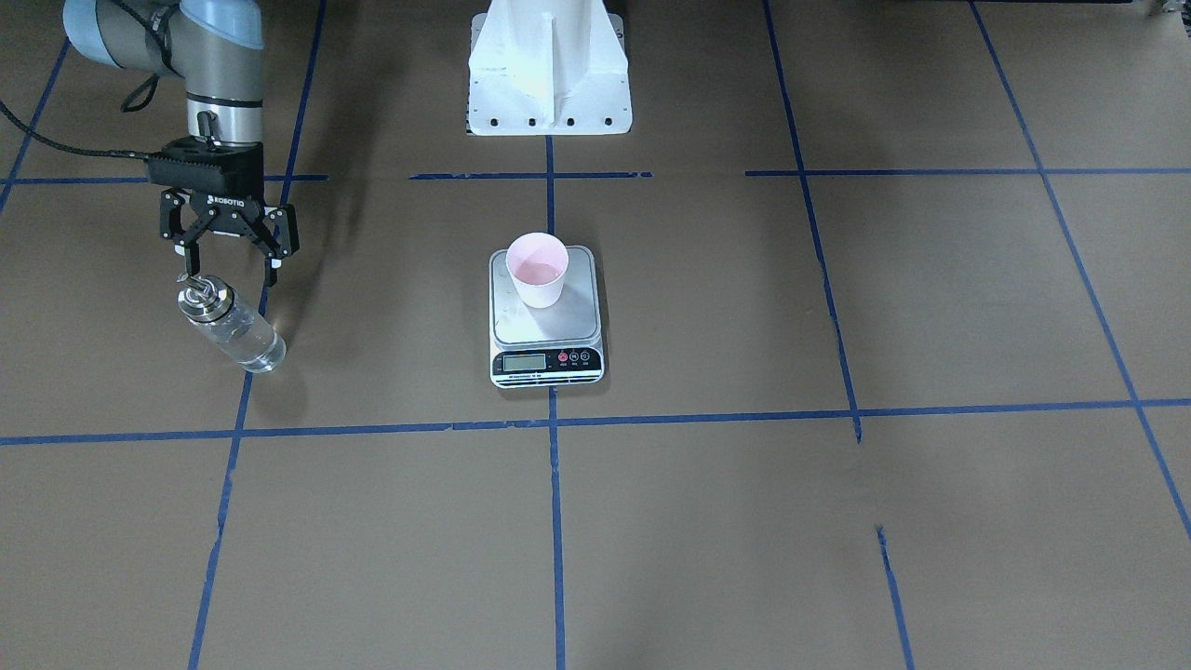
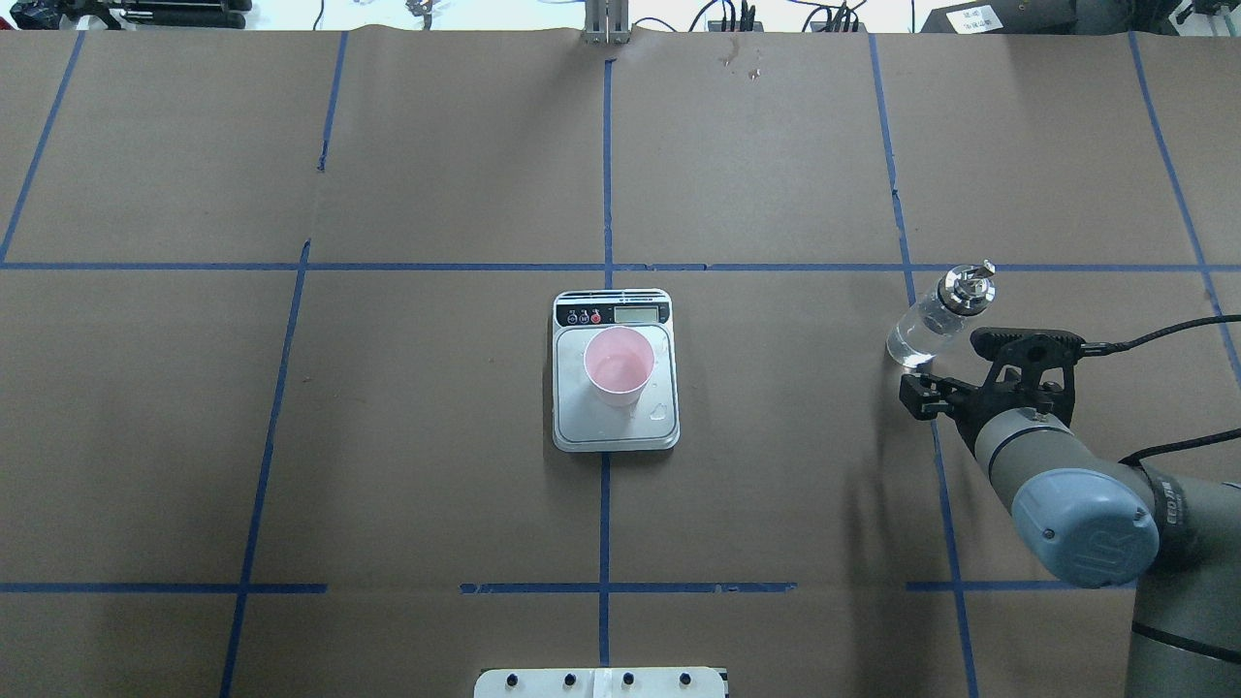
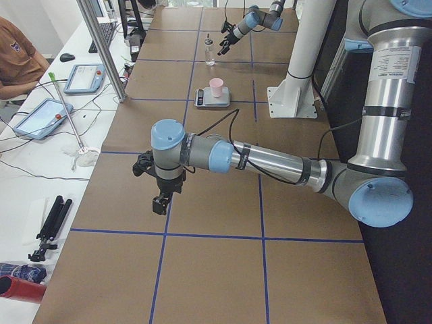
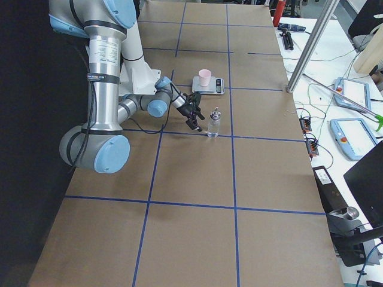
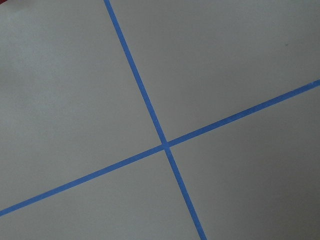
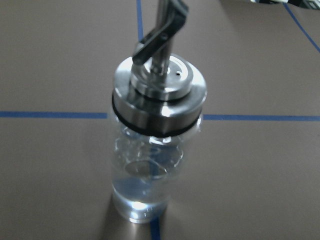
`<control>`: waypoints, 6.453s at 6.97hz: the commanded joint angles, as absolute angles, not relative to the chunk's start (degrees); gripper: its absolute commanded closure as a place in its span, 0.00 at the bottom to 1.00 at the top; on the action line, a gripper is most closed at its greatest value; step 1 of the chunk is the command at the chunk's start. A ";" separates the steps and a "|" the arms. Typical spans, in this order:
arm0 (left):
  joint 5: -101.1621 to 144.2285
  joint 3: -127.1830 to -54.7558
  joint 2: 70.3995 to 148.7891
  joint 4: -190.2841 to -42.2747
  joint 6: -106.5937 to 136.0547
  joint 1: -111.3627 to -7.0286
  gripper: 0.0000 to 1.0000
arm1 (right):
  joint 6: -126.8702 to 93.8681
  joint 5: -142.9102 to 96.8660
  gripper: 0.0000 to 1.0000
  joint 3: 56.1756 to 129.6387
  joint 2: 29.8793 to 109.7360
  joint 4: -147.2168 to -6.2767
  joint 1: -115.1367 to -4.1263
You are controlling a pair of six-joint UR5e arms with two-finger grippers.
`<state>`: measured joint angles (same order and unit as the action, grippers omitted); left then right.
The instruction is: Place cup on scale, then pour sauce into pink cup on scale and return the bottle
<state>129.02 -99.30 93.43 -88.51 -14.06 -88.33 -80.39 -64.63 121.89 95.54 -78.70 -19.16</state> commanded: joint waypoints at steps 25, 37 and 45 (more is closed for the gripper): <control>129.90 -96.24 84.56 -88.42 -15.03 -88.42 0.00 | 2.12 -136.58 0.00 92.02 88.86 -95.71 -92.29; 133.77 -98.17 85.69 -92.64 -5.27 -93.16 0.00 | 1.93 -136.14 0.00 90.09 89.12 -90.09 -92.11; 133.86 -98.26 85.69 -92.64 -5.27 -93.25 0.00 | 1.85 -136.14 0.00 90.18 89.03 -90.09 -92.11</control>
<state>133.86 -98.26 85.68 -92.64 -5.27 -93.25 1.85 -136.14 90.18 89.04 -90.09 -92.11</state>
